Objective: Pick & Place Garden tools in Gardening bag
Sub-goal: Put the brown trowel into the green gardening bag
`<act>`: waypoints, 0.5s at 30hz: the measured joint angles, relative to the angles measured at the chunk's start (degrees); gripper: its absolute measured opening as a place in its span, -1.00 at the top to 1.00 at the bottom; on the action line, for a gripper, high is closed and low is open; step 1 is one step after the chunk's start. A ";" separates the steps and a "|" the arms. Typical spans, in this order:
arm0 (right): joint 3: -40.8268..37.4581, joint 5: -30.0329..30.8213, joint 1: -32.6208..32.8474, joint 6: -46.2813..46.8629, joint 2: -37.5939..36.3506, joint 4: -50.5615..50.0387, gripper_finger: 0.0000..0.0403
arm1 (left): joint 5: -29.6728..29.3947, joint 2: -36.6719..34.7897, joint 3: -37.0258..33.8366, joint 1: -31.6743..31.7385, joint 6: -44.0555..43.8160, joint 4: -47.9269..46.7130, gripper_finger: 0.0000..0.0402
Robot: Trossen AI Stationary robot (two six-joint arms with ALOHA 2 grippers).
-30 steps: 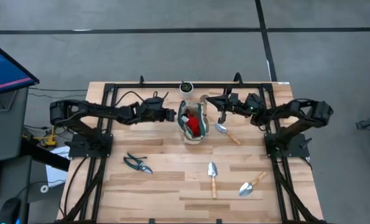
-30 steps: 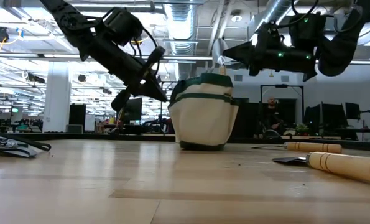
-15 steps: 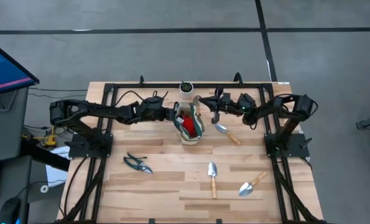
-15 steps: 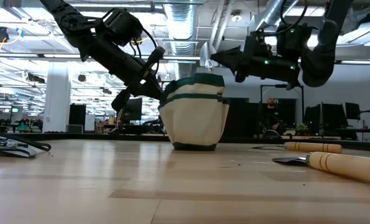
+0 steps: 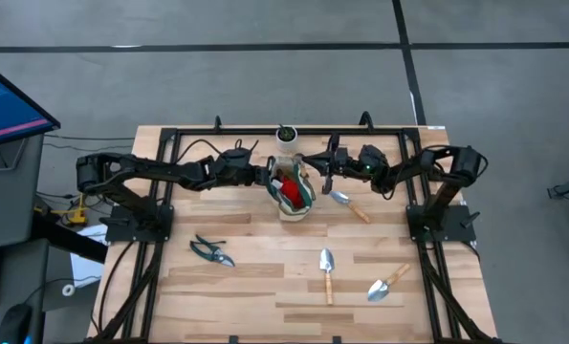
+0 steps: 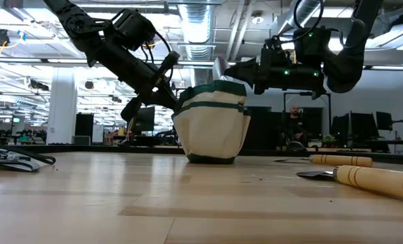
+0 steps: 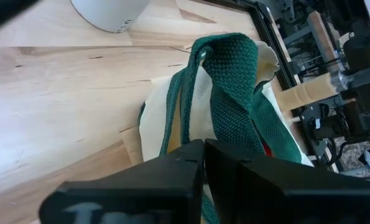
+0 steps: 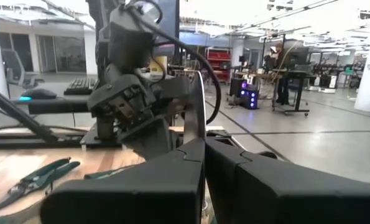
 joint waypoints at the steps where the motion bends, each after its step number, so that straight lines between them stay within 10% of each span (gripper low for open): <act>1: 0.00 0.02 0.09 -0.17 0.31 0.36 1.00 | 0.00 0.00 0.00 0.00 0.00 0.01 0.99; 15: -0.04 1.60 1.16 2.82 9.33 9.37 1.00 | -0.04 0.00 0.00 0.00 0.00 -0.02 0.99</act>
